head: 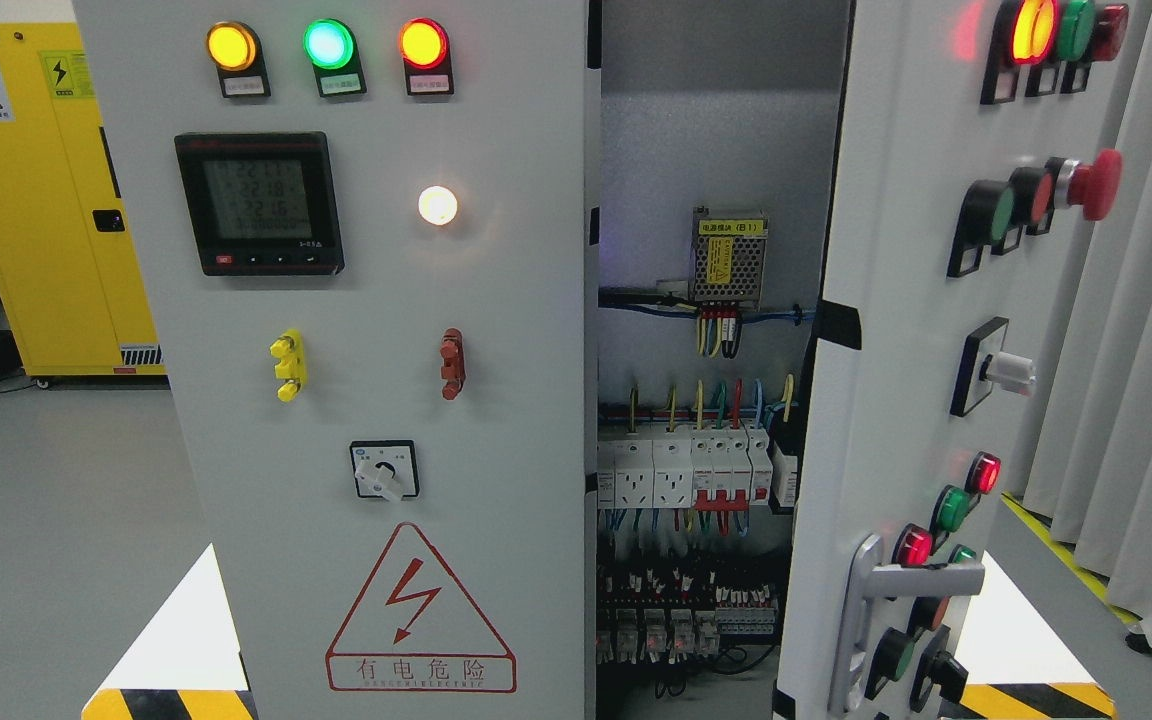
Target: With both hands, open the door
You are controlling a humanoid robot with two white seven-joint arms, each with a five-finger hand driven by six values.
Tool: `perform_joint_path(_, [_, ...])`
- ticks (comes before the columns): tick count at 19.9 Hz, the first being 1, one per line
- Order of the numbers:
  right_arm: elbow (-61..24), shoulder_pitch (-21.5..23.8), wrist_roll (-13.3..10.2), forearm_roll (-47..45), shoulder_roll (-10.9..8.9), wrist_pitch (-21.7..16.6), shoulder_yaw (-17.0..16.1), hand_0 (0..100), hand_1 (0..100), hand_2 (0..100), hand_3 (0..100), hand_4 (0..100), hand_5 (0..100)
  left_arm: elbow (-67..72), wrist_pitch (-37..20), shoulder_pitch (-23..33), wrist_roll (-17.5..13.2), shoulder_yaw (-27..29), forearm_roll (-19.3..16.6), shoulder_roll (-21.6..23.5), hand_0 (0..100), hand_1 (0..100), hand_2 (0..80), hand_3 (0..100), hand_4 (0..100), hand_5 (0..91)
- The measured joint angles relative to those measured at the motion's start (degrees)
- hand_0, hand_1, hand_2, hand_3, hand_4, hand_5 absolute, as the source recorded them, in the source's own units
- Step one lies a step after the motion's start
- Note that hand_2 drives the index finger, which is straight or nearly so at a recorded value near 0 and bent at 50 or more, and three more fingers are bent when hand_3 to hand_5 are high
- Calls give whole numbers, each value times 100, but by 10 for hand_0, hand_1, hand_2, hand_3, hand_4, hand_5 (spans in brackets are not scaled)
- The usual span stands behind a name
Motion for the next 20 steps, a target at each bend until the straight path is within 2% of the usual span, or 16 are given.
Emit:
perform_joint_path(14, [5, -57, 0, 0, 6, 0, -18, 0, 500, 40, 0, 0, 0, -119, -132, 28, -55, 19, 58, 48, 120, 556, 0, 0, 0, 0])
perform_joint_path(16, [5, -67, 0, 0, 8, 0, -17, 0, 500, 40, 0, 0, 0, -315, -192, 102, -406, 46, 77, 133, 120, 556, 0, 0, 0, 0])
perform_joint_path(20, [7, -77, -5, 0, 21, 0, -9, 0, 500, 40, 0, 0, 0, -960, -317, 499, -1665, 89, 94, 337, 120, 556, 0, 0, 0, 0])
